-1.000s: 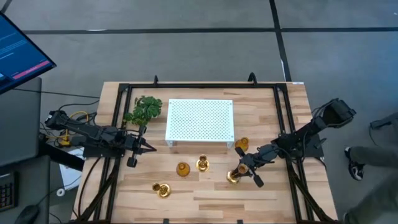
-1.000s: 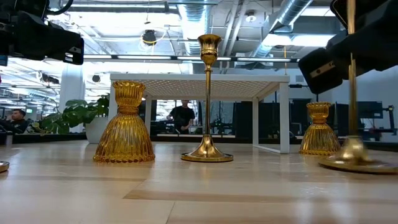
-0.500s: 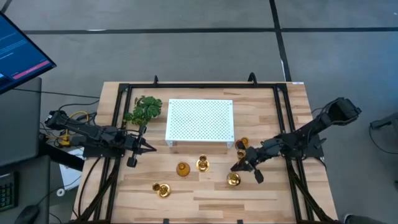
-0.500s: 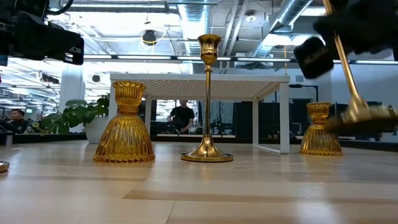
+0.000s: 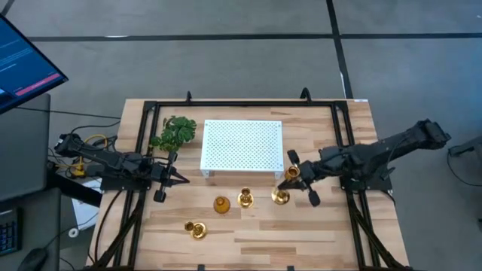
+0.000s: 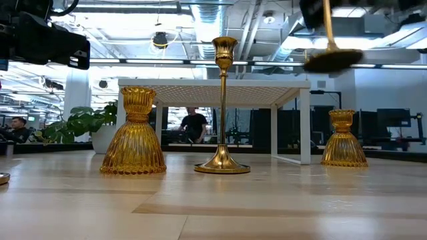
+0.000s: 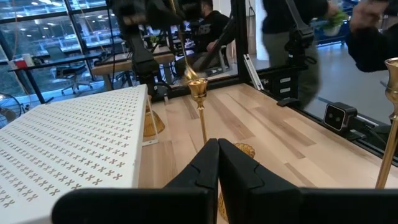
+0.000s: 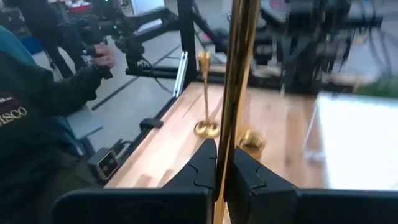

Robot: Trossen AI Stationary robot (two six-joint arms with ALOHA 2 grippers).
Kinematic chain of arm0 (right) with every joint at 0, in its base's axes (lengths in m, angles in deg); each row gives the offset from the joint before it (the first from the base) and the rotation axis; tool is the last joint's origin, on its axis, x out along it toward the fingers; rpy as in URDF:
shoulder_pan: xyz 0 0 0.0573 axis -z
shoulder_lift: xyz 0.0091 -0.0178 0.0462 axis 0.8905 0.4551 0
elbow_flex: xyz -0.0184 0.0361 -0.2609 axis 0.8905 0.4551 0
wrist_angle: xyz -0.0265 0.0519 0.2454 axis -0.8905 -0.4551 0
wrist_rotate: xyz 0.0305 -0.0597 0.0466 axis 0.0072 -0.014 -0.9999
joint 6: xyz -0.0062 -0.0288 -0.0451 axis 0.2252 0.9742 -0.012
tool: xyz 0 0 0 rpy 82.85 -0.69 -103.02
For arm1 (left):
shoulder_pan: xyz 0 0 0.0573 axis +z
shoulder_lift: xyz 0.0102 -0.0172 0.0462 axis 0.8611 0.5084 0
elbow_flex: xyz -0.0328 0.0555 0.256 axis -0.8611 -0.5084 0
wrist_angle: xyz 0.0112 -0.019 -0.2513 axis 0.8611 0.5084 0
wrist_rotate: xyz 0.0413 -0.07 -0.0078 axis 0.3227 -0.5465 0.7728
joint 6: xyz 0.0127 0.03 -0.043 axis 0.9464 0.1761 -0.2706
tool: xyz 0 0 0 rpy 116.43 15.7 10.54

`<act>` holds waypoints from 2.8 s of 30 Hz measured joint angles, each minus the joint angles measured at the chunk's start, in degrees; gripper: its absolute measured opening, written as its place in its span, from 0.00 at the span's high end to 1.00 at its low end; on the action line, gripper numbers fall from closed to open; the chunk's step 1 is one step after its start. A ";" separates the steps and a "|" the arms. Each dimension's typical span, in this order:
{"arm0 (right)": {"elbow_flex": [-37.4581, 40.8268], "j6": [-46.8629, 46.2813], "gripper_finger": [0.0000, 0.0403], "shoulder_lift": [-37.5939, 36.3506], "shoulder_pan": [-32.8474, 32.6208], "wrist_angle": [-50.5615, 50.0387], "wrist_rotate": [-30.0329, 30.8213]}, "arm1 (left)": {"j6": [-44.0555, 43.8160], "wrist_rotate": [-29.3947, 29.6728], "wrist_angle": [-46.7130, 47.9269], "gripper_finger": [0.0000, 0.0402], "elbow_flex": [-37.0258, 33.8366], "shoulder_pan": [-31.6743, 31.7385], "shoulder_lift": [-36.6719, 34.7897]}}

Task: Pick & Place candle stick holders
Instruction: Put the right gold candle holder on the shelf, then align the top gold candle holder on the shelf with the gold candle holder

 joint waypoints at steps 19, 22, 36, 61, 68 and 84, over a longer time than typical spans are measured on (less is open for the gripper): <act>-9.77 3.11 1.00 7.92 32.63 3.05 -15.39 | 0.02 0.00 -0.46 0.98 0.00 0.02 0.02; -9.81 1.01 1.00 10.45 36.29 6.59 -16.78 | 0.02 0.00 -0.47 0.98 0.00 0.00 0.02; -10.81 0.60 1.00 17.01 43.66 8.75 -16.49 | 0.02 0.00 -0.87 0.98 0.00 0.02 0.02; -12.22 3.02 0.96 17.33 44.98 2.53 -11.46 | 0.02 0.00 -0.94 0.98 0.00 0.02 0.02; -12.20 4.18 0.79 17.33 44.95 2.35 -11.47 | 0.02 0.00 -1.01 0.98 -0.01 0.00 0.02; -12.17 5.59 0.45 3.11 44.92 -11.88 -11.86 | 0.02 0.00 -1.03 0.98 -0.01 0.00 0.00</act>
